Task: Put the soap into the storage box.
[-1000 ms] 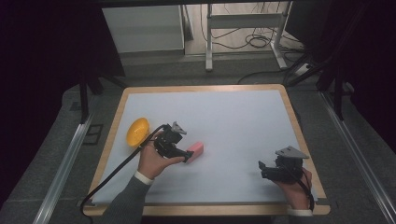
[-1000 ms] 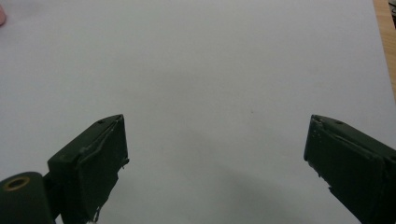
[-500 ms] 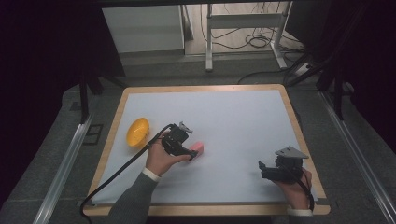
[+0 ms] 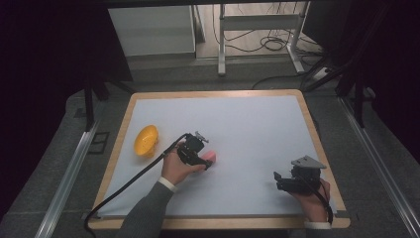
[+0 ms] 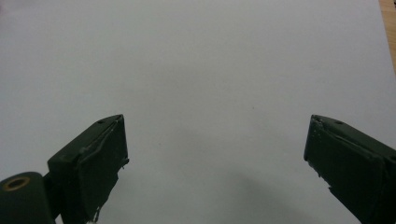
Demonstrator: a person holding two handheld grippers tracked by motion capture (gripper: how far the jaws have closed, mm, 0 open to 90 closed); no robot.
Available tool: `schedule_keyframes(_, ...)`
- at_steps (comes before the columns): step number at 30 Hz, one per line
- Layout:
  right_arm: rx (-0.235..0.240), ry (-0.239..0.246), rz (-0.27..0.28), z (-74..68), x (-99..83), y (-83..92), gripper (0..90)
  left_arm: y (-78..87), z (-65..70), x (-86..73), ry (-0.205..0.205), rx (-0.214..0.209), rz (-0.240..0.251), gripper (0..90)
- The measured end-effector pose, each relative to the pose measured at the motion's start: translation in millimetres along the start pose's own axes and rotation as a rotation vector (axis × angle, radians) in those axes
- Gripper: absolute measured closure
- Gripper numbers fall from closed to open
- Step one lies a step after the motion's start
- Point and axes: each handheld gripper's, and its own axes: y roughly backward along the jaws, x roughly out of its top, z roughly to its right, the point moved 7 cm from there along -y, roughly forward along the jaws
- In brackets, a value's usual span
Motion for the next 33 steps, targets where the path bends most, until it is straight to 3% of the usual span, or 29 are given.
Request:
schedule_keyframes(9,-0.001,0.001,-0.005,-0.2,-0.4,-0.7,6.0,-11.3,0.8,-1.0,0.002,-0.007,-0.013,39.3)
schedule_keyframes(16,-0.002,-0.002,-0.010,0.4,-1.1,-0.8,6.0,-14.2,5.2,-2.3,-0.015,-0.045,-0.014,58.4)
schedule_keyframes(27,-0.004,0.001,0.008,0.2,0.8,2.0,6.0,-10.7,5.5,-4.0,-0.027,-0.045,-0.017,59.9)
schedule_keyframes(33,-0.011,-0.007,0.012,2.4,0.9,3.7,6.0,1.7,7.4,-1.5,-0.040,-0.046,0.027,60.0)
